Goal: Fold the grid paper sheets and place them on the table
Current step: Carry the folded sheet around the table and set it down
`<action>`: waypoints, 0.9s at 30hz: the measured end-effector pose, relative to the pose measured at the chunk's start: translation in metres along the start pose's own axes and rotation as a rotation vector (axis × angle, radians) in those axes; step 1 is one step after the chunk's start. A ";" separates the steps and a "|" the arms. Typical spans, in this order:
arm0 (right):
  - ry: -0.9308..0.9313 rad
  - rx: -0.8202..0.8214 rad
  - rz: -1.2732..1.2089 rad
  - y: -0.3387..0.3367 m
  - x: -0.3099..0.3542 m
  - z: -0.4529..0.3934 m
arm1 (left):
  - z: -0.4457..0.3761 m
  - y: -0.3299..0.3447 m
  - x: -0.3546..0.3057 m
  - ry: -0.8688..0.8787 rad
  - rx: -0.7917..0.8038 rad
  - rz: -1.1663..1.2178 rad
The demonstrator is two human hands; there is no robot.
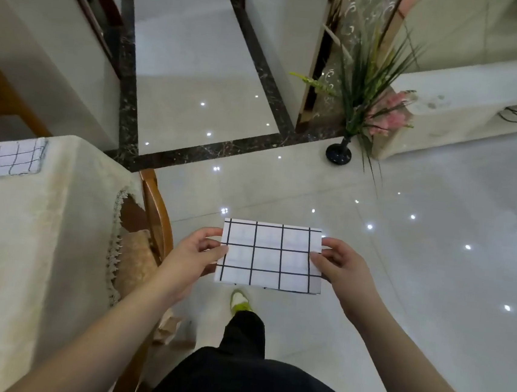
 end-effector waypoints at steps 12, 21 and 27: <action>-0.006 0.154 0.163 0.080 0.095 -0.171 | -0.121 -0.067 -0.087 0.050 -0.106 0.120; 0.005 0.290 0.195 0.138 0.136 -0.280 | -0.186 -0.109 -0.119 -0.001 -0.274 0.171; 0.023 0.430 0.218 0.177 0.164 -0.368 | -0.238 -0.129 -0.149 -0.045 -0.373 0.265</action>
Point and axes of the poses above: each hand's wrist, its own z-axis away from the middle knuckle, its own y-axis out of the palm, x = y × z, the point moved 6 cm from there along -z, towards the middle knuckle, and after that the axes turned 6 degrees about -z, right-handed, at the moved point
